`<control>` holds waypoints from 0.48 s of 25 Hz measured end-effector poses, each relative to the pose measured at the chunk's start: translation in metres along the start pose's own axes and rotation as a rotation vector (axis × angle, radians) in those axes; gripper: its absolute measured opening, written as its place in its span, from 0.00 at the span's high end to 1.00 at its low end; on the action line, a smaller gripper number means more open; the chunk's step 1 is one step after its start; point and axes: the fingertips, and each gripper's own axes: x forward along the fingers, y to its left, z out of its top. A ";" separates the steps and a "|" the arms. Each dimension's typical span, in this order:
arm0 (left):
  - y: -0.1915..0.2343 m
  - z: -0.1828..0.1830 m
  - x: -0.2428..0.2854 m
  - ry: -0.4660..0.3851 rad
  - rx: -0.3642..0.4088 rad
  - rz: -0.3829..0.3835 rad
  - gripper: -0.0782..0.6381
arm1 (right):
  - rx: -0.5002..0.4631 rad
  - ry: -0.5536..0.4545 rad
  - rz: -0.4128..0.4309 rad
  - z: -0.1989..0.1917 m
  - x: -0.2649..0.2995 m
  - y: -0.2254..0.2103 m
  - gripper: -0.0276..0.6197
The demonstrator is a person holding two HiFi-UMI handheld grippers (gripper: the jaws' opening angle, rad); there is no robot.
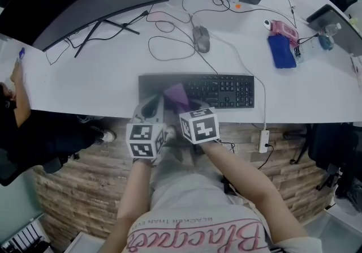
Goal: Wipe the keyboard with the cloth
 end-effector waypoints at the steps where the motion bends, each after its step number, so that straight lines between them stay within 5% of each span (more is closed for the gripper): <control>1: -0.004 0.001 0.003 0.001 0.002 -0.004 0.88 | 0.001 0.000 -0.004 -0.001 -0.002 -0.004 0.81; 12: -0.058 0.005 0.031 0.013 0.032 -0.065 0.88 | 0.034 -0.011 -0.042 -0.011 -0.029 -0.054 0.81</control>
